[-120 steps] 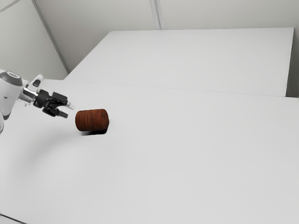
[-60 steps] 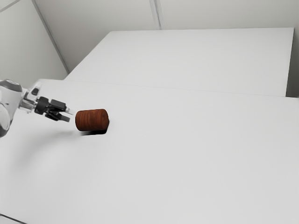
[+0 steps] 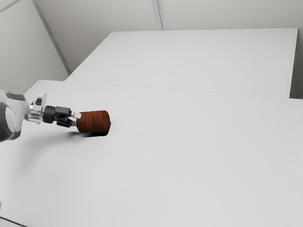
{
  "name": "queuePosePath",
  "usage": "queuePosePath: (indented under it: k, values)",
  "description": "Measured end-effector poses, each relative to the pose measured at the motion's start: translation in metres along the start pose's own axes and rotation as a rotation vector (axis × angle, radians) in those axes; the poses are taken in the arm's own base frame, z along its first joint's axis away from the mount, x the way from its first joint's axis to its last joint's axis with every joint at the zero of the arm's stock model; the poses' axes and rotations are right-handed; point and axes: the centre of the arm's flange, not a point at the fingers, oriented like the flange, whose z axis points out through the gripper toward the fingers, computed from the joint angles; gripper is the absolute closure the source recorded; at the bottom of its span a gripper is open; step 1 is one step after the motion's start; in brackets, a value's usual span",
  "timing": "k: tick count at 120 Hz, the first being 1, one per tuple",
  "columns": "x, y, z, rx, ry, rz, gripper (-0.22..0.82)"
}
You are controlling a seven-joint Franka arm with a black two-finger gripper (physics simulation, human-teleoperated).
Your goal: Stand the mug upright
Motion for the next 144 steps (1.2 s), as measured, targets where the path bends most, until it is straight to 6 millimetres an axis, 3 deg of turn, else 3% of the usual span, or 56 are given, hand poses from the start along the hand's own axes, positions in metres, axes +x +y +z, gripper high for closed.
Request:
queuePosePath:
  k: [49,68,101,116,132,144]
  values:
    - [0.002,0.005,0.020,-0.107,0.031,0.040,0.02]
    - [0.001,0.006,0.023,-0.118,0.032,0.050,0.18]
    - [0.002,0.007,0.026,-0.125,0.030,0.067,0.58]
    - [0.003,0.009,0.026,-0.125,0.030,0.075,0.69]
    - [0.013,0.026,0.025,-0.118,0.030,0.113,0.74]
    - [0.030,0.056,0.027,-0.104,0.024,0.174,0.76]
